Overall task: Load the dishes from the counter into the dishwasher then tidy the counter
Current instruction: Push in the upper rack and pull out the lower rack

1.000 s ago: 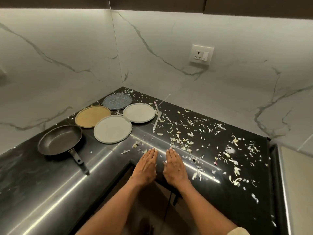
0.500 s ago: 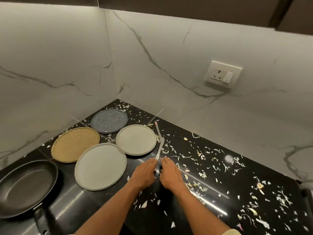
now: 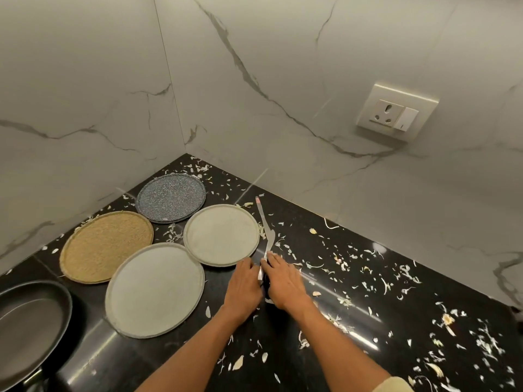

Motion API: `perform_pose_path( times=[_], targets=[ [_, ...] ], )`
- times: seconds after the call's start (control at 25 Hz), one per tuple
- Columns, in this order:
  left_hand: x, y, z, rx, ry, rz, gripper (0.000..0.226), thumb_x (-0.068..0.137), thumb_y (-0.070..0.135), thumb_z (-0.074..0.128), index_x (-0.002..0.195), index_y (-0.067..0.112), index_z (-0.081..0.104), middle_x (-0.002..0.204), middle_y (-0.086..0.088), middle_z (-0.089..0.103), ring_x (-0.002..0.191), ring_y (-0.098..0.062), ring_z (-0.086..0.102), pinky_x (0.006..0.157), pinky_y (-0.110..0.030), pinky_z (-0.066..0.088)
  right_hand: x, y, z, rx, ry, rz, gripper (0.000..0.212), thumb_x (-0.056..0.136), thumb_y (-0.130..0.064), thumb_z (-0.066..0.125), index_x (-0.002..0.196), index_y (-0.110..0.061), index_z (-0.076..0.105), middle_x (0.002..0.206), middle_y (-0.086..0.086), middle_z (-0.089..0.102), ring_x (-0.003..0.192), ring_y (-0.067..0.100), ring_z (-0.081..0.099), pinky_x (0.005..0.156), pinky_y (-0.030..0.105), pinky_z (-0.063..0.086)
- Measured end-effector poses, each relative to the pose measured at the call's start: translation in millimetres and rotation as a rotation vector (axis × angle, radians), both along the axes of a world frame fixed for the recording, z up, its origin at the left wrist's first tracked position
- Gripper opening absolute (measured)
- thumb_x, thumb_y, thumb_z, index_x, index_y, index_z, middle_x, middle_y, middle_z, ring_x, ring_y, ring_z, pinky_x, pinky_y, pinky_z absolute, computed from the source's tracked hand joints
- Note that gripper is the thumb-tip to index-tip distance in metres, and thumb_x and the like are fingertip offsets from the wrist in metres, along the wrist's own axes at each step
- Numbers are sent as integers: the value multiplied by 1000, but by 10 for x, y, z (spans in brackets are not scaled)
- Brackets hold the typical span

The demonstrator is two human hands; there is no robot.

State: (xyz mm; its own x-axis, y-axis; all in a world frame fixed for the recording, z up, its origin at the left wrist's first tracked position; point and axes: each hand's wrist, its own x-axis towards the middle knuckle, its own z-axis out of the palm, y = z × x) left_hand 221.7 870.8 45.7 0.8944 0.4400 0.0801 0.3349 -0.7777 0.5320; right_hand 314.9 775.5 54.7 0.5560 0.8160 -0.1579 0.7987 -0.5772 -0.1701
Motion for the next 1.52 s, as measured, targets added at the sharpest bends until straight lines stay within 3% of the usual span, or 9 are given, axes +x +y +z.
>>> perform_pose_path(
  times=[0.08, 0.16, 0.32, 0.4, 0.6, 0.68, 0.92, 1.28, 1.52],
  targets=[
    [-26, -22, -21, 12, -6, 0, 19, 76, 10, 68, 94, 8, 62, 97, -7, 53, 88, -23, 51, 70, -28, 39, -114, -53, -80, 41, -49, -20, 53, 91, -18, 57, 143, -14, 50, 152, 8, 44, 144, 27, 36, 119, 41, 27],
    [-70, -35, -60, 26, 6, -11, 22, 74, 14, 67, 95, 12, 62, 99, -3, 54, 89, -21, 52, 67, -27, 40, -238, -115, -130, 140, -81, -56, 36, 83, -13, 62, 118, -19, 66, 122, 2, 62, 119, 24, 54, 103, 36, 43],
    [-195, -88, -60, 39, 101, -52, 19, 75, 18, 59, 93, 12, 58, 101, -4, 55, 94, -23, 53, 68, -32, 46, -384, -230, -95, 270, -113, -86, 29, 66, -5, 72, 86, -26, 67, 83, -6, 50, 82, 16, 47, 67, 26, 34],
    [-289, -120, -33, 95, 150, -79, 19, 77, 18, 60, 95, 13, 58, 98, -3, 54, 94, -22, 52, 69, -31, 46, -422, -279, -84, 258, -124, -82, 30, 64, -2, 71, 82, -26, 68, 81, -7, 47, 79, 15, 42, 67, 25, 28],
    [-460, -118, -24, 160, 189, -120, 17, 69, 10, 67, 85, 10, 60, 90, -8, 57, 84, -26, 56, 63, -34, 48, -341, -409, -142, 247, -133, -126, 44, 67, 6, 67, 100, -23, 70, 94, -4, 51, 89, 17, 48, 72, 29, 44],
    [-522, -86, -1, 152, 191, -99, 11, 71, 9, 64, 80, 10, 58, 88, -9, 56, 81, -28, 55, 62, -37, 48, -314, -440, -114, 216, -165, -109, 50, 66, 10, 66, 103, -23, 70, 93, -4, 52, 88, 17, 49, 73, 27, 41],
    [-696, -8, 14, 108, 179, -20, 12, 71, 0, 58, 80, 9, 58, 89, -7, 55, 87, -26, 52, 67, -36, 46, -336, -404, -53, 194, -186, -101, 26, 69, -4, 86, 76, -24, 70, 74, -8, 50, 73, 14, 45, 65, 23, 29],
    [-1106, -2, 197, -10, -1, 58, 14, 84, 1, 64, 87, 11, 73, 82, -1, 58, 81, -19, 54, 69, -35, 46, -455, -582, 183, 385, -62, -81, 11, 76, -14, 86, 81, -21, 78, 73, -5, 56, 71, 16, 49, 60, 32, 45],
    [-1448, -432, 331, -84, 21, 47, 17, 78, -3, 67, 80, 13, 74, 83, 0, 63, 81, -19, 60, 75, -41, 52, -790, -1195, 271, 426, 22, -71, 11, 79, -11, 82, 86, -20, 80, 79, -4, 60, 76, 12, 49, 60, 29, 42]
  ],
)
